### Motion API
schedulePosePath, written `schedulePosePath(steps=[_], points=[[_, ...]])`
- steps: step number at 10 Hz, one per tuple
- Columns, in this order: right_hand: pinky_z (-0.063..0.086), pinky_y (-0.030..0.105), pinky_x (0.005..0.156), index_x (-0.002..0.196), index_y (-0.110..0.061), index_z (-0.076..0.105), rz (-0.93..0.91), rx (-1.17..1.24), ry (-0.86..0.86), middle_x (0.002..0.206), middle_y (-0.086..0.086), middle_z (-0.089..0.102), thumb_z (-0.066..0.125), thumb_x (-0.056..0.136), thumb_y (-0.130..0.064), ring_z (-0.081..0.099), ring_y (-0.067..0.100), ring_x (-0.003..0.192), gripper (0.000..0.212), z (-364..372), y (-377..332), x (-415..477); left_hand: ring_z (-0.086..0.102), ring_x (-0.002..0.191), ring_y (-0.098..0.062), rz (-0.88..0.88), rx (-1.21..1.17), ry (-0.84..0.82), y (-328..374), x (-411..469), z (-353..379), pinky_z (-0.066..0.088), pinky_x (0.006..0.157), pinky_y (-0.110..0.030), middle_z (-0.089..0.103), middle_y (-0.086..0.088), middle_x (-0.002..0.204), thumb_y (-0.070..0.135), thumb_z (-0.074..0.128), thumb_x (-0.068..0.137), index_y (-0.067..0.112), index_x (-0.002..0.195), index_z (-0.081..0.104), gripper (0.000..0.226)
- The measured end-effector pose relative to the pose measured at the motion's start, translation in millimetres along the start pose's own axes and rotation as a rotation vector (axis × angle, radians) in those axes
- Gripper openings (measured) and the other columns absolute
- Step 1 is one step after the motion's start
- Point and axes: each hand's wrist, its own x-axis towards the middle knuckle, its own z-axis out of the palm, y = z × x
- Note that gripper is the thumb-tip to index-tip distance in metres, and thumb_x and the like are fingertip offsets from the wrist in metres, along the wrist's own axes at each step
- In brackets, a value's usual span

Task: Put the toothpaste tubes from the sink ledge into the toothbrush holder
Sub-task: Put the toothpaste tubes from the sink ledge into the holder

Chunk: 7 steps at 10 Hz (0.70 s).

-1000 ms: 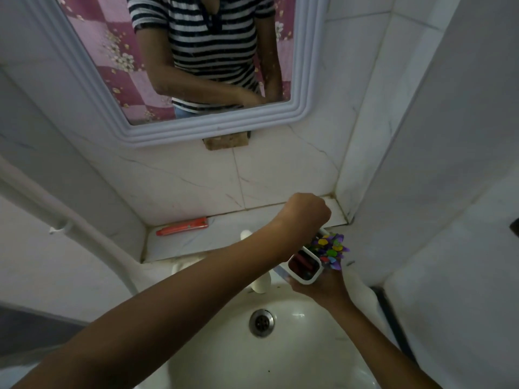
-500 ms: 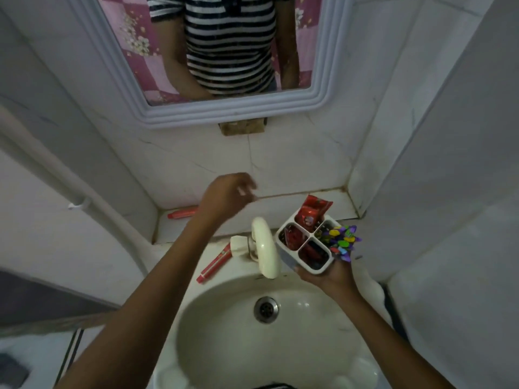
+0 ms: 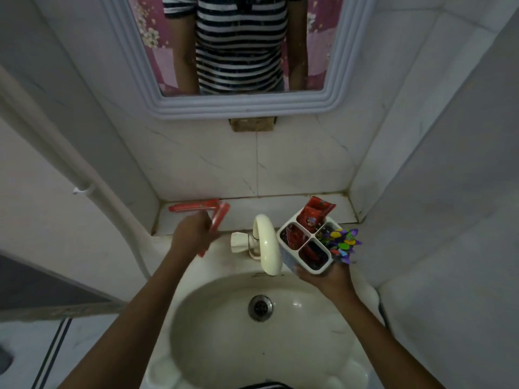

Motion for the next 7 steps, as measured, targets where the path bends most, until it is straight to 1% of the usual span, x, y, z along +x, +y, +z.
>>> schedulePosePath(steps=[1,2,3,4,5,6,7], points=[[0.058,0.026,0.093,0.113,-0.018,0.065,-0.147,0.073,0.143,0.104,-0.012,0.07,0.1,0.056,-0.025,0.064,-0.02,0.095,0.068,14.8,22.8,10.7,0.067,0.079,-0.018,0.041,-0.327,0.132,47.3,-8.1,-49.6,0.047,0.061,-0.022,0.067,0.001,0.089,0.019,0.075,0.08,0.013,0.102,0.058,0.029],[0.062,0.033,0.092,0.122,-0.003,0.06,-0.176,0.05,0.185,0.107,-0.018,0.077,0.098,0.062,-0.026,0.069,-0.005,0.105,0.075,8.9,24.3,9.2,0.071,0.086,-0.017,0.209,-0.663,-0.028,107.6,-27.7,-78.9,0.057,0.075,-0.029,0.07,-0.004,0.099,0.009,0.077,0.076,0.016,0.102,0.057,0.033],[0.062,0.035,0.09,0.096,-0.02,0.07,-0.158,0.063,0.076,0.077,-0.003,0.073,0.082,0.086,-0.026,0.073,0.001,0.081,0.017,7.5,14.3,4.8,0.073,0.088,-0.018,0.335,-0.72,-0.3,151.6,-40.0,-73.1,0.06,0.08,-0.031,0.071,-0.006,0.102,0.009,0.08,0.073,0.017,0.099,0.06,0.034],[0.055,0.023,0.091,0.104,-0.028,0.068,-0.127,0.172,0.062,0.093,-0.004,0.072,0.09,0.058,-0.063,0.069,0.005,0.099,0.062,8.8,11.7,4.0,0.071,0.086,-0.015,0.491,-0.374,-0.371,177.8,-40.7,-45.2,0.061,0.081,-0.037,0.071,0.0,0.099,0.028,0.085,0.066,0.02,0.096,0.067,0.037],[0.048,0.013,0.099,0.121,-0.02,0.059,-0.125,0.148,0.149,0.118,-0.033,0.068,0.093,0.051,-0.052,0.058,-0.014,0.117,0.085,10.4,24.1,7.8,0.067,0.086,-0.015,0.605,-0.079,-0.396,185.4,-36.3,-23.9,0.058,0.079,-0.036,0.072,0.001,0.094,0.039,0.082,0.068,0.019,0.096,0.072,0.036],[0.052,0.011,0.094,0.106,-0.028,0.062,-0.122,0.216,0.13,0.098,-0.031,0.072,0.092,0.059,-0.033,0.058,-0.03,0.094,0.056,7.8,4.1,-0.1,0.069,0.08,-0.005,0.572,-0.232,-0.447,173.9,-24.0,-29.9,0.056,0.072,-0.023,0.076,0.006,0.09,0.043,0.08,0.072,0.023,0.09,0.074,0.028],[0.059,0.019,0.088,0.109,-0.023,0.058,-0.108,0.29,0.103,0.091,-0.025,0.075,0.091,0.066,0.008,0.062,-0.027,0.088,0.062,10.6,6.8,6.3,0.067,0.077,-0.008,0.455,-0.301,-0.208,129.0,11.8,-37.9,0.053,0.072,-0.024,0.076,0.001,0.095,0.031,0.071,0.085,0.017,0.096,0.073,0.018]])
